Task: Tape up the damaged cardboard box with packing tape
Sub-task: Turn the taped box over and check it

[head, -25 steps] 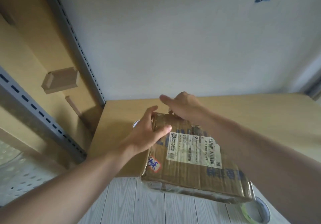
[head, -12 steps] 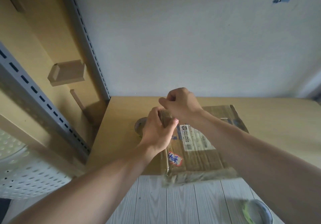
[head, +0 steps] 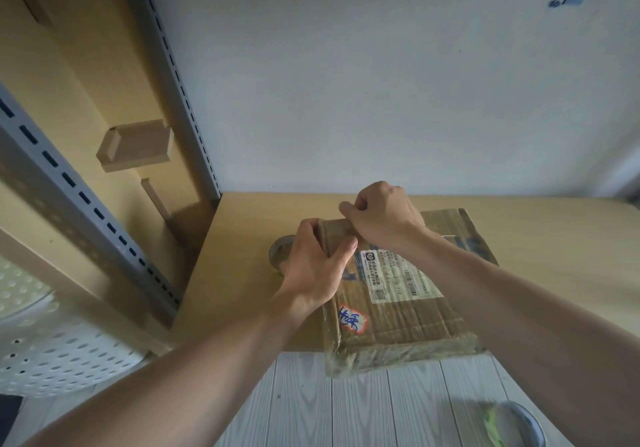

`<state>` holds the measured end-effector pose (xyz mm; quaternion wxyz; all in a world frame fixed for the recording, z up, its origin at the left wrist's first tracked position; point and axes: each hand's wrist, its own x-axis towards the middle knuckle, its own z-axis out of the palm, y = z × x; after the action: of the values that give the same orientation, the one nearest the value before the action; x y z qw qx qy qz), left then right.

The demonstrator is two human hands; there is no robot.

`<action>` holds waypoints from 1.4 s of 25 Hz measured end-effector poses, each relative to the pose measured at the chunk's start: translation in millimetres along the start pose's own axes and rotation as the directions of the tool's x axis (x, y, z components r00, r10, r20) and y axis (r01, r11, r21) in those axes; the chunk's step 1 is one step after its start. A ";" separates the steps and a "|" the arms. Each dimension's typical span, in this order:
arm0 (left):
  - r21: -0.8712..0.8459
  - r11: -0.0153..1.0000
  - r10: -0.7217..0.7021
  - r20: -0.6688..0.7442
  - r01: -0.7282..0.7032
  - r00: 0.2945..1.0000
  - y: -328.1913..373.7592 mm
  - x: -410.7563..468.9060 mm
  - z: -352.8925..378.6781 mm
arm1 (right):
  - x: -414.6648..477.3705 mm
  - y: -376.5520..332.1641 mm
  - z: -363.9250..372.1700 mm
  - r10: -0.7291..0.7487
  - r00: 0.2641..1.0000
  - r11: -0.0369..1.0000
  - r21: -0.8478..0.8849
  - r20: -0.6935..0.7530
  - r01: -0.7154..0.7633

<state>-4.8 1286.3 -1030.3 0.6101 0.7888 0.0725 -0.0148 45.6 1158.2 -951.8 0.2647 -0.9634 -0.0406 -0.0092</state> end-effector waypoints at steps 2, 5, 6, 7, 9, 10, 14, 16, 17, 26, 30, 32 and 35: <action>0.008 1.000 0.002 0.002 -0.002 1.000 0.8 -1.4 -0.3 | -2.1 0.1 -0.7 -0.015 0.999 0.990 -0.140 0.035 0.020; -0.018 1.000 -0.016 0.016 0.016 1.000 3.5 -2.8 -0.6 | -9.6 2.2 4.3 -0.103 0.994 0.931 -0.347 0.041 0.110; -0.041 0.999 -0.023 0.024 0.024 0.999 4.5 -3.5 -0.8 | -11.3 6.5 5.6 -0.129 0.991 0.914 -0.387 0.016 0.125; -0.055 0.998 -0.023 0.034 0.024 0.999 5.4 -4.1 -1.2 | -11.7 11.9 6.6 -0.155 0.988 0.906 -0.402 -0.023 0.132; -0.077 0.997 -0.023 0.048 0.027 0.999 6.8 -5.9 -1.8 | -10.9 23.9 7.7 -0.187 0.979 0.925 -0.350 -0.086 0.146; -0.096 0.995 -0.029 0.055 0.034 0.998 7.3 -6.7 -2.0 | -10.0 29.5 7.6 -0.176 0.981 0.947 -0.287 -0.086 0.145; -0.156 0.986 -0.056 0.060 0.065 0.997 7.1 -9.7 -0.7 | -5.6 32.6 8.2 -0.099 0.995 0.967 -0.233 0.024 0.102; -0.116 0.991 -0.056 0.071 0.064 0.996 7.4 -9.8 0.4 | -0.8 18.8 11.9 0.025 0.998 0.975 -0.220 0.051 -0.014; -0.105 0.993 -0.055 0.078 0.063 0.995 7.3 -9.1 1.0 | 1.7 11.0 14.3 0.033 0.998 0.977 -0.213 0.058 -0.020; -0.022 0.995 -0.090 0.146 0.094 0.985 5.2 -4.4 -1.8 | 9.5 19.1 19.2 -0.479 0.869 0.872 -0.050 0.126 0.487; -0.042 0.992 -0.113 0.175 0.122 0.978 6.0 -6.4 -0.4 | 6.4 31.9 4.4 -0.444 0.883 0.864 -0.188 0.153 0.467; -0.071 0.986 -0.136 0.183 0.151 0.974 7.0 -6.8 -0.3 | 4.3 37.1 -5.2 -0.324 0.928 0.891 -0.270 0.183 0.364; -0.070 0.980 -0.168 0.206 0.186 0.964 11.9 -10.8 -1.2 | -1.9 32.9 -1.9 -0.213 0.959 0.888 -0.372 0.188 0.270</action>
<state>-14.0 1283.5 -1017.3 0.6449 0.7459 0.0818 -0.1452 46.4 1128.9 -967.0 0.0589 -0.9824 -0.1765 0.0184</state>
